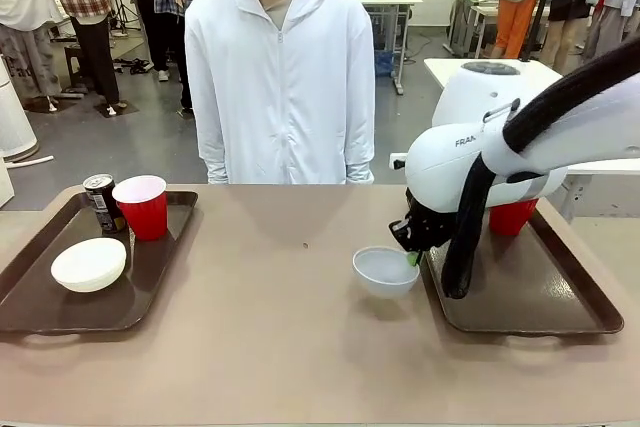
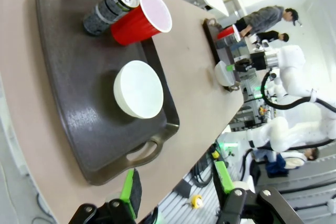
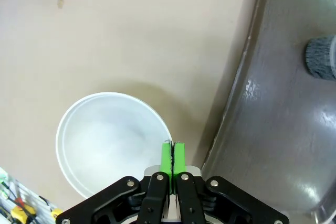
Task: Prepare tableware on both trays.
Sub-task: Pick up a Picnic Bowl from the table and place it on a Handle tray.
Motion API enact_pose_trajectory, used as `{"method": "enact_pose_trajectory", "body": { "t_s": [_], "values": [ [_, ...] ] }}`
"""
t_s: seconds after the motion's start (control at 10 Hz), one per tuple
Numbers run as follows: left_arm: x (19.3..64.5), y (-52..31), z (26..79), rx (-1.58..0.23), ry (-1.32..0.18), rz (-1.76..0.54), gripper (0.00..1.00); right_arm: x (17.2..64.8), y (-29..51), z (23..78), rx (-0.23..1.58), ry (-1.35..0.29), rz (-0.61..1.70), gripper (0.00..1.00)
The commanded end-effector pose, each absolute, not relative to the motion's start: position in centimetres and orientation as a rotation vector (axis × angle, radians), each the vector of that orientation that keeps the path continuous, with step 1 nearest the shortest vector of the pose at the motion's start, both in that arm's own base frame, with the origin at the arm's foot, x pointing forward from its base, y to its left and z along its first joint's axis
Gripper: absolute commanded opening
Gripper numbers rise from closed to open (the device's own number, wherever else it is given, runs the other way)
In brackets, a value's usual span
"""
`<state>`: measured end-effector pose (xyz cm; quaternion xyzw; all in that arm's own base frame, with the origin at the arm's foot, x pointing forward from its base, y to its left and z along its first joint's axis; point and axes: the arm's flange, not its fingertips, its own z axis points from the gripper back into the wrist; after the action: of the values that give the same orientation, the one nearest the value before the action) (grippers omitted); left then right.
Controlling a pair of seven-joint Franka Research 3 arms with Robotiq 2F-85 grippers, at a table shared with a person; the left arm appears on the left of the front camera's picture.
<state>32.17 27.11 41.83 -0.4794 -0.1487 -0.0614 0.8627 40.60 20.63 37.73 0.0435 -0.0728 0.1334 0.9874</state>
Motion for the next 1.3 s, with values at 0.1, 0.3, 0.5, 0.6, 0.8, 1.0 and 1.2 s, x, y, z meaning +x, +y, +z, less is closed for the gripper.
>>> {"method": "enact_pose_trajectory", "body": {
  "t_s": [0.1, 0.3, 0.5, 0.6, 0.8, 1.0, 1.2],
  "values": [
    [32.1, 27.1, 42.0, -1.006, -0.322, -0.119, 0.73, 35.3, 19.1, 42.6, 0.01, -0.237, 0.125, 0.0],
    [32.1, 27.1, 42.0, -1.006, -0.322, -0.119, 0.73, 32.6, 15.3, 43.8, -0.037, -0.274, 0.001, 0.0],
    [32.1, 27.1, 42.0, -1.006, -0.322, -0.119, 0.73, 30.3, 11.8, 44.1, -0.03, -0.288, -0.09, 0.0],
    [32.1, 27.1, 42.0, -1.006, -0.322, -0.119, 0.73, 29.6, 9.8, 43.9, -0.009, -0.29, -0.128, 0.0],
    [32.1, 27.1, 42.0, -1.006, -0.322, -0.119, 0.73, 29.5, 6.1, 43.0, 0.011, -0.29, -0.164, 0.0],
    [32.1, 27.1, 42.0, -1.006, -0.322, -0.119, 0.73, 30.1, 3.5, 41.6, 0.002, -0.291, -0.151, 0.0],
    [32.1, 27.1, 42.0, -1.006, -0.322, -0.119, 0.73, 31.5, 2.6, 40.0, -0.08, -0.3, -0.156, 0.0]
  ]
}}
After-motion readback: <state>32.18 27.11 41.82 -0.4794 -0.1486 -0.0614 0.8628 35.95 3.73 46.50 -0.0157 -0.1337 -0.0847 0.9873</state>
